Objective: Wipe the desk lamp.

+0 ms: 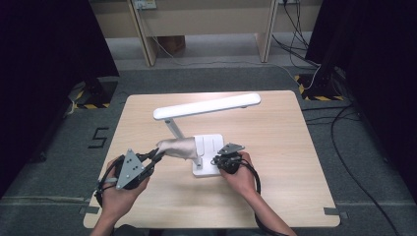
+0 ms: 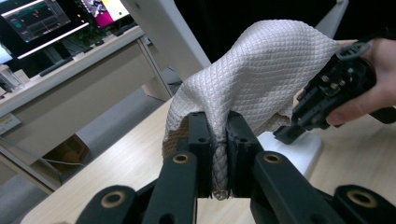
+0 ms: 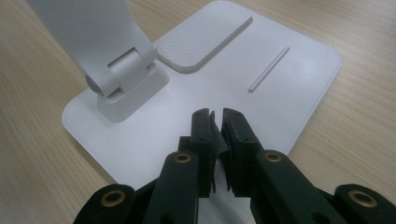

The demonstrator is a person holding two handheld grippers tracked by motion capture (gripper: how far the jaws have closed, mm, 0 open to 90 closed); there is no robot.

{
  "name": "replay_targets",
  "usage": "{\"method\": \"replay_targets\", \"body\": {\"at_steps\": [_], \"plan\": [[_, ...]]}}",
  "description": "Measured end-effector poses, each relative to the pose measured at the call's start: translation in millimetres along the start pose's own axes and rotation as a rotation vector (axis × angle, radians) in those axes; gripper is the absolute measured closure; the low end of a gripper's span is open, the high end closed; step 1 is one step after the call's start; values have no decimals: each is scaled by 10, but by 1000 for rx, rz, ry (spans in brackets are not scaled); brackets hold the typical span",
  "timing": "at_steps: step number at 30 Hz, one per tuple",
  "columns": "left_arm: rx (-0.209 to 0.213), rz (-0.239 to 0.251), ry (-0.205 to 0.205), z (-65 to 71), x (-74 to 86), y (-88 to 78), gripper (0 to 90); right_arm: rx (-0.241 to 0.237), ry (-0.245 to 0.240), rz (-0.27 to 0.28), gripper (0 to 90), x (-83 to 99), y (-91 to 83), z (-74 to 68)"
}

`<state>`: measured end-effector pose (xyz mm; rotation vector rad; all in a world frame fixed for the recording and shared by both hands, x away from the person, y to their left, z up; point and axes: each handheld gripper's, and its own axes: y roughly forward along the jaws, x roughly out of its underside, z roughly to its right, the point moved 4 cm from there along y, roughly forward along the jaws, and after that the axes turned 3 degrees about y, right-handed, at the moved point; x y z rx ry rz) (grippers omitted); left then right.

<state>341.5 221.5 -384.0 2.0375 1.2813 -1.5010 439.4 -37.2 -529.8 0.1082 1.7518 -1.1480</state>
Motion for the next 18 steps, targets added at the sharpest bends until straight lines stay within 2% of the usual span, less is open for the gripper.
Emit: {"method": "replay_targets", "body": {"at_steps": [3, 11, 18], "plan": [[-16, 6, -2, -49, -30, -5, 826, -3, 1, -5, 854, -3, 3, -4], [-90, 42, -16, -268, -200, -2, 826, -3, -12, 5, 890, 0, 15, -14], [-124, 63, -28, -329, -305, 35, 826, -10, -9, 12, 900, 6, 18, -15]]}}
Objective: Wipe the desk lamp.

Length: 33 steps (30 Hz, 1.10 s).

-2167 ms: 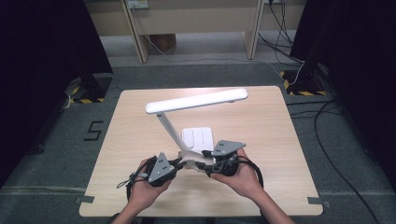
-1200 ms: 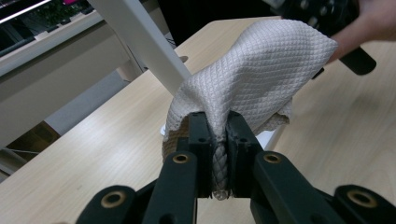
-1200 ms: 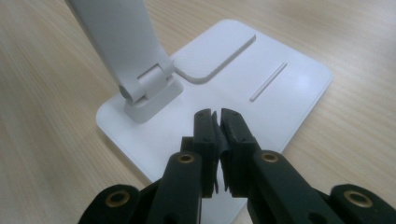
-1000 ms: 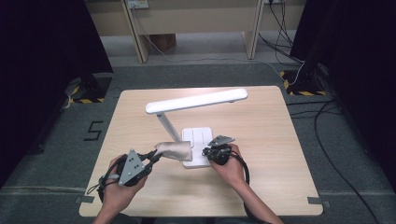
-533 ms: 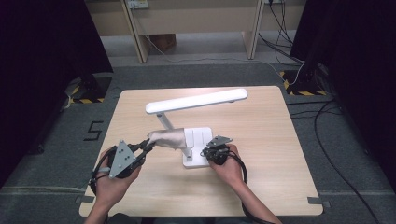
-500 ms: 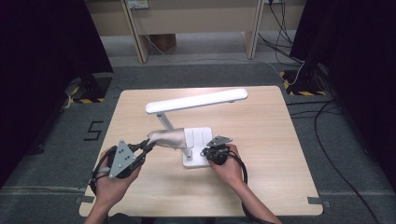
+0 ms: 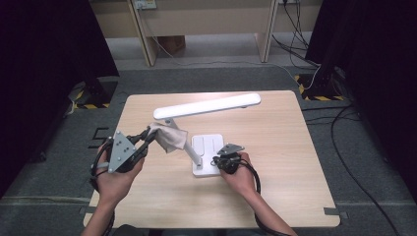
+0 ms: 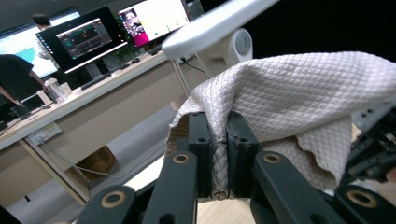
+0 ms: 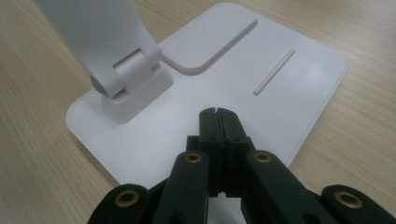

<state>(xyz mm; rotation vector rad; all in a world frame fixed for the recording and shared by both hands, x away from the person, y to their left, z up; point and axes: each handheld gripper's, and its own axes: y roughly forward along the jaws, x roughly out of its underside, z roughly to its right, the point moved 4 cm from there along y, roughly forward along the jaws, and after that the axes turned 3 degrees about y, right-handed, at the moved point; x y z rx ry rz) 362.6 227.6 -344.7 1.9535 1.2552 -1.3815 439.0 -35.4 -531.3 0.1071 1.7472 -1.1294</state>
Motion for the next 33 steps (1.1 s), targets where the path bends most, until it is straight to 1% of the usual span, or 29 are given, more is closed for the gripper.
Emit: {"method": "replay_targets", "body": {"at_steps": [2, 3, 4, 9, 13, 18, 19, 20, 21, 26, 28, 31, 33], "plan": [[-13, 7, -14, -8, -25, 19, 826, 1, 0, 0, 900, 0, 1, -3], [-13, 7, -14, -8, -25, 19, 826, 1, 0, 0, 900, 0, 1, -3], [-20, 12, -24, -8, -39, 27, 826, 5, -7, 1, 900, -1, 2, -3], [-37, 22, -34, -26, -67, 20, 826, 9, -19, 1, 900, -4, 4, -8], [-55, 29, -45, -65, -92, 11, 826, 15, -32, -1, 900, -13, 13, -11], [-63, 33, -54, -83, -102, 29, 826, 14, -27, 2, 900, -14, 17, -8], [-66, 34, -71, -95, -100, 44, 826, 15, -28, 2, 900, -15, 17, -9], [-67, 32, -80, -102, -97, 49, 826, 15, -28, 1, 900, -15, 17, -9], [-67, 32, -80, -102, -97, 49, 826, 15, -28, 1, 900, -15, 17, -9], [-81, 28, -106, -130, -103, 76, 827, 13, -26, 0, 900, -14, 16, -7], [-85, 23, -105, -140, -102, 79, 827, 13, -26, 0, 900, -14, 16, -6], [-95, 23, -117, -166, -103, 99, 826, 11, -19, 1, 900, -10, 15, -9], [-107, 19, -120, -202, -105, 114, 827, 10, -18, 2, 900, -10, 16, -9]]}}
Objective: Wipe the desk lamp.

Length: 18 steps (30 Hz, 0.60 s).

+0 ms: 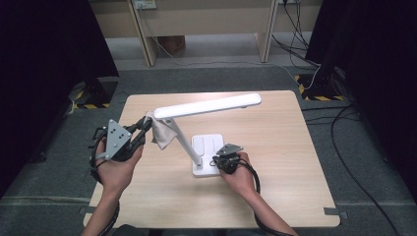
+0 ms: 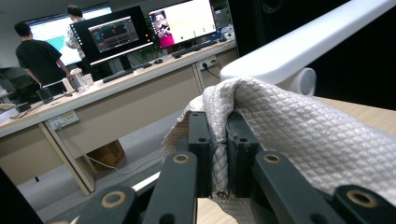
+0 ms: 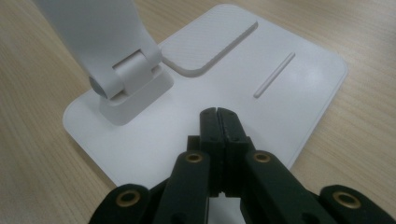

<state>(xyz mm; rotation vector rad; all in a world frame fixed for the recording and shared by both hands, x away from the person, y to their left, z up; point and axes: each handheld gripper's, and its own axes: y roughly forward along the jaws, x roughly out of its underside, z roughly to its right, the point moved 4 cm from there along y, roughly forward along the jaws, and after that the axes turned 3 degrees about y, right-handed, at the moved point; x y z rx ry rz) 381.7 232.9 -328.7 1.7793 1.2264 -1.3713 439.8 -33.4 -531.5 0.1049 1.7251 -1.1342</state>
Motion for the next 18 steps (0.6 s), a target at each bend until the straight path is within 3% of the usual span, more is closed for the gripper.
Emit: {"method": "replay_targets", "body": {"at_steps": [9, 18], "plan": [[2, 10, -21, -47, -38, 76, 826, 0, 2, 2, 900, 2, 1, -1], [-30, 27, 3, -92, -98, 83, 825, 1, -2, 1, 900, -10, 14, -6]]}}
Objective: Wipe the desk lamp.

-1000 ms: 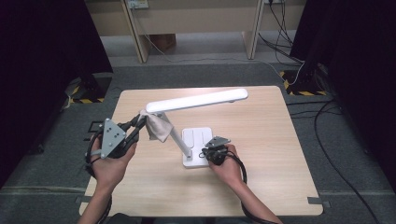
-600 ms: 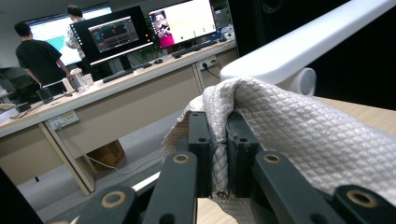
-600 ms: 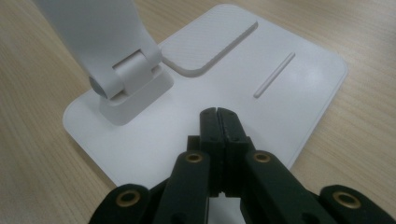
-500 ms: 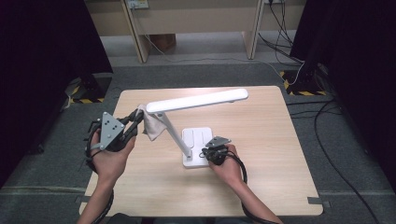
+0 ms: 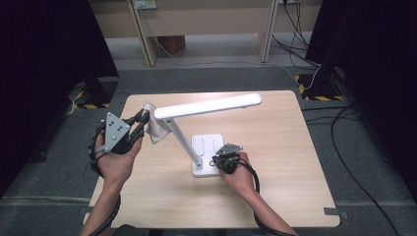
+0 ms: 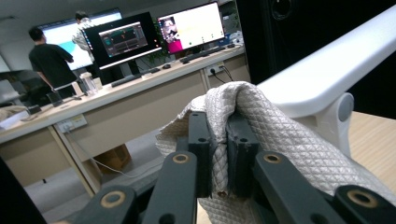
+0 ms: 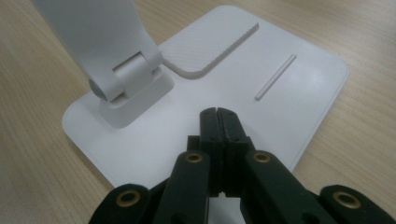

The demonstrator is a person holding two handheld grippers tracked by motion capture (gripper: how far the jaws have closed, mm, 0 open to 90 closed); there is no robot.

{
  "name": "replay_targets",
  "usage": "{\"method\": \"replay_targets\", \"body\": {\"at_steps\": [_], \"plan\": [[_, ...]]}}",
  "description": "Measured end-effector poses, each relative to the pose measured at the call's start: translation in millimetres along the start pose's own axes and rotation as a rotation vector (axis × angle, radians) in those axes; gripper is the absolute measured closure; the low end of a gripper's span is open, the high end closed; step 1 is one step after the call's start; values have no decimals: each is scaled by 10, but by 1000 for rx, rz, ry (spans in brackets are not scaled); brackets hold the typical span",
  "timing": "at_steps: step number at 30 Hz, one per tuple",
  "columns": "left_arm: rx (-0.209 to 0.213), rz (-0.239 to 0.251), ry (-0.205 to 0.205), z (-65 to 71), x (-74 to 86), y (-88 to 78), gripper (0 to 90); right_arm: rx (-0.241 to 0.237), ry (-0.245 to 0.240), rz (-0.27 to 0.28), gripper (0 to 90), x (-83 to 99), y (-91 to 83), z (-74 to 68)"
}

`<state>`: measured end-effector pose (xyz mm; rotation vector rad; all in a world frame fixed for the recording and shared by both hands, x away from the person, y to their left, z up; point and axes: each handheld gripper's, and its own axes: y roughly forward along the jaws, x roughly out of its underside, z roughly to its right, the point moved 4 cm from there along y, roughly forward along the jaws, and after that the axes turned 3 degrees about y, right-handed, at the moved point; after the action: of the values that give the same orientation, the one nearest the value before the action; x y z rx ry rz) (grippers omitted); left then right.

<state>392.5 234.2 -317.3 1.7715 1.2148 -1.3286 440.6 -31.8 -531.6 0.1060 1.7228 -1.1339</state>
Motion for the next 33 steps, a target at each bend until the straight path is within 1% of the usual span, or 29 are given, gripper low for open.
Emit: {"method": "replay_targets", "body": {"at_steps": [3, 4, 9, 11, 12, 14, 16, 17, 20, 22, 24, 33], "plan": [[-12, 8, 28, 4, -49, -21, 824, 3, -1, -4, 900, -1, -3, 0], [-12, 8, 28, 4, -49, -21, 824, 3, -1, -4, 900, -1, -3, 0], [-34, 28, 69, 17, -139, -49, 823, 5, -4, -2, 900, 0, -3, -1], [-42, 38, 94, 32, -200, -67, 822, 4, -4, 0, 900, 1, -2, -2], [-42, 38, 94, 32, -200, -67, 823, 4, -4, 1, 900, 1, -1, -1], [-46, 47, 117, 53, -250, -84, 822, 5, -5, 3, 900, 2, 0, -1], [-45, 52, 131, 67, -284, -95, 822, 4, -5, 3, 900, 2, 0, -1], [-40, 57, 135, 81, -310, -99, 822, 4, -8, 4, 900, 1, 0, 0], [-34, 60, 134, 90, -323, -95, 822, 6, -7, 4, 900, 2, 1, -2], [-22, 63, 124, 102, -334, -91, 823, 5, -4, 4, 900, 4, 0, -4], [-17, 66, 123, 123, -350, -88, 823, 6, -6, 4, 900, 3, -1, -3], [11, 72, 141, 213, -403, -51, 823, 5, -5, 6, 900, 5, -1, -3]]}}
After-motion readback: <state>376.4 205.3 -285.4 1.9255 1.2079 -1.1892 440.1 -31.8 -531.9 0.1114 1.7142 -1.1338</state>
